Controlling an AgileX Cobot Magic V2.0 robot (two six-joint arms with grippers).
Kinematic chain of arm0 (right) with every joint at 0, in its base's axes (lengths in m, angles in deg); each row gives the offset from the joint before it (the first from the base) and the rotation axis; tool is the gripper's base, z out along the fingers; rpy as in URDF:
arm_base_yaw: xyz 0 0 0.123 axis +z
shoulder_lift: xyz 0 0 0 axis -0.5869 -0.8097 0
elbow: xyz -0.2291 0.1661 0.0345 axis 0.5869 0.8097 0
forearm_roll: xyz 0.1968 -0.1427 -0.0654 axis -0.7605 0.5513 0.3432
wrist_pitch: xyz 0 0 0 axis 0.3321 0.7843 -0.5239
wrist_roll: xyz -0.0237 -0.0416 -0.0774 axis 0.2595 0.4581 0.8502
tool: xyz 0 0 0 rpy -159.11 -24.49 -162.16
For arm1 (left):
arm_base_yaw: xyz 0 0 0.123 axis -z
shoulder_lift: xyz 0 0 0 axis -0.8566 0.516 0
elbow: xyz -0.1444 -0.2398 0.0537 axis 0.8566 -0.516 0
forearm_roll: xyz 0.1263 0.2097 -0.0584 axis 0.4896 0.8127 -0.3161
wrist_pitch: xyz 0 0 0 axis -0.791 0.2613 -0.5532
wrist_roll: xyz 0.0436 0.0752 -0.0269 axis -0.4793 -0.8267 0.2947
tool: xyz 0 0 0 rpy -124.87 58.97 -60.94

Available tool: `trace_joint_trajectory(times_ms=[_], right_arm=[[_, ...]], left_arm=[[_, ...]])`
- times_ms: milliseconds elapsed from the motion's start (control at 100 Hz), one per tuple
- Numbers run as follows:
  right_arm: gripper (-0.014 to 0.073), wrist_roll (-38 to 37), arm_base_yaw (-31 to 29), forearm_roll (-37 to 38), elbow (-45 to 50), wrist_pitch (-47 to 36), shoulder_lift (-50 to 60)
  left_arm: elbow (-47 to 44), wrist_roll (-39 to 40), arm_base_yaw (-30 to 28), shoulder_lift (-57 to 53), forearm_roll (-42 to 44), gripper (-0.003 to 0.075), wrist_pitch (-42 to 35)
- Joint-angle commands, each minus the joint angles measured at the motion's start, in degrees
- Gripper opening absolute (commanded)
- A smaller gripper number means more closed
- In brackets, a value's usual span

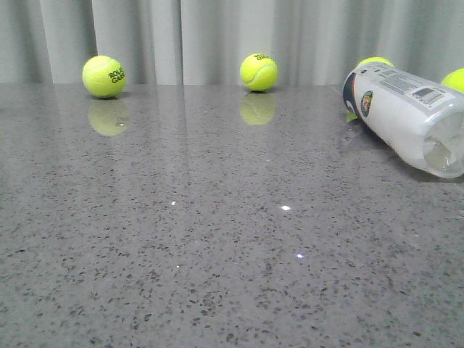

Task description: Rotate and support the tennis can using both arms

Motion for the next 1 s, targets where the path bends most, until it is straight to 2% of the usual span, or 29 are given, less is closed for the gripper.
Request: trace_joint_trajectory(times_ms=[0, 380, 480, 590, 640, 710, 830, 880, 990], right_arm=[[-0.006, 0.03, -0.4, 0.69, -6.61, -2.71, -5.94], [-0.006, -0.02, -0.4, 0.69, -30.22, -0.61, -31.72], [-0.006, -0.02, -0.12, 0.64, -36.02, 4.39, -36.71], [-0.0034, 0.04, -0.12, 0.64, -43.83, 14.3, -42.26], [0.002, 0.04, 0.07, 0.58, -47.19, 18.38, -44.82], [0.0164, 0.1, 1.3, 0.53, -51.71, 23.36, -48.21], [0.0535, 0.86, 4.86, 0.15, -58.13, 29.2, -53.55], [0.0654, 0.86, 6.68, -0.33, -60.47, 31.56, -55.66], [0.0633, 0.86, 9.32, -3.25, -64.45, 34.44, -60.1]], left_arm=[[-2.51, 0.5, -0.05, -1.4, -0.36, -0.0019, -4.6], [-2.51, 0.5, -0.05, -1.4, -0.36, -0.0019, -4.6], [-2.51, 0.5, -0.05, -1.4, -0.36, -0.0019, -4.6], [-2.51, 0.5, -0.05, -1.4, -0.36, -0.0019, -4.6], [-2.51, 0.5, -0.05, -1.4, -0.36, -0.0019, -4.6], [-2.51, 0.5, -0.05, -1.4, -0.36, -0.0019, -4.6], [-2.51, 0.5, -0.05, -1.4, -0.36, -0.0019, -4.6], [-2.51, 0.5, -0.05, -1.4, -0.36, -0.0019, -4.6], [-2.51, 0.5, -0.05, -1.4, -0.36, -0.0019, -4.6]])
